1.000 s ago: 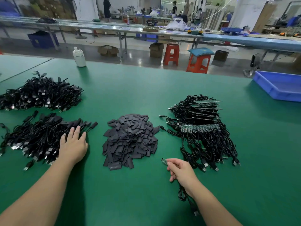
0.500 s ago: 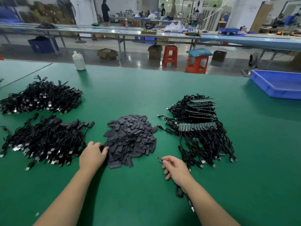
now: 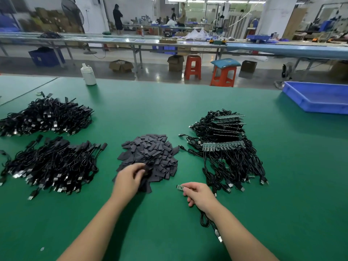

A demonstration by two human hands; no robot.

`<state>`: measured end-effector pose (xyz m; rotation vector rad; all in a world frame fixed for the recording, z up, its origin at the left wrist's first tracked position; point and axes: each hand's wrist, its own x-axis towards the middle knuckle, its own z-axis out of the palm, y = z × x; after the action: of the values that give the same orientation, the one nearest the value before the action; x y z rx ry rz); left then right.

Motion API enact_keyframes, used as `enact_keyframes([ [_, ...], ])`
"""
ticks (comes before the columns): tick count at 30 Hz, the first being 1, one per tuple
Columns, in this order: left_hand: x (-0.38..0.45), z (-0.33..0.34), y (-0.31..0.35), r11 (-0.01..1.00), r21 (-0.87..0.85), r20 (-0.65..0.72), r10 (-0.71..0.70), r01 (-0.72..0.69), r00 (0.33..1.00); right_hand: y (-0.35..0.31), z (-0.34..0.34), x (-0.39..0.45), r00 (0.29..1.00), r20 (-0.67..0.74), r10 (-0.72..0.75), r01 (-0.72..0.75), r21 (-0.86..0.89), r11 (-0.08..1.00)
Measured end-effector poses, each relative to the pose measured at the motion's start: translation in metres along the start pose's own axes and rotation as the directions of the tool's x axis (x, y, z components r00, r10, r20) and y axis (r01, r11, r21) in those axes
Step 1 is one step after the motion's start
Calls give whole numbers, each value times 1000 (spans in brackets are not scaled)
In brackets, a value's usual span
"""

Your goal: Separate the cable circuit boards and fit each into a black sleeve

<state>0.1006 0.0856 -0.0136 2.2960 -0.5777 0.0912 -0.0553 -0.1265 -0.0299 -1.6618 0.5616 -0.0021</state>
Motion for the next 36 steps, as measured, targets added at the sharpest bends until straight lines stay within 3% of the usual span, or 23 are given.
enact_keyframes([
  [4,-27,32,31,990,-104,270,118,-93,956,0,0,0,1000,11,-1,1,14,1000],
  [6,-34,46,34,989,-108,327,132,-102,936,0,0,0,1000,14,2,-2,16,1000],
  [27,-42,58,40,972,-122,182,223,-203,958,1,-4,1,999,43,13,-13,-10,1000],
  [36,-34,57,38,938,-33,271,340,-345,900,6,-5,4,999,41,18,-18,-1,1000],
])
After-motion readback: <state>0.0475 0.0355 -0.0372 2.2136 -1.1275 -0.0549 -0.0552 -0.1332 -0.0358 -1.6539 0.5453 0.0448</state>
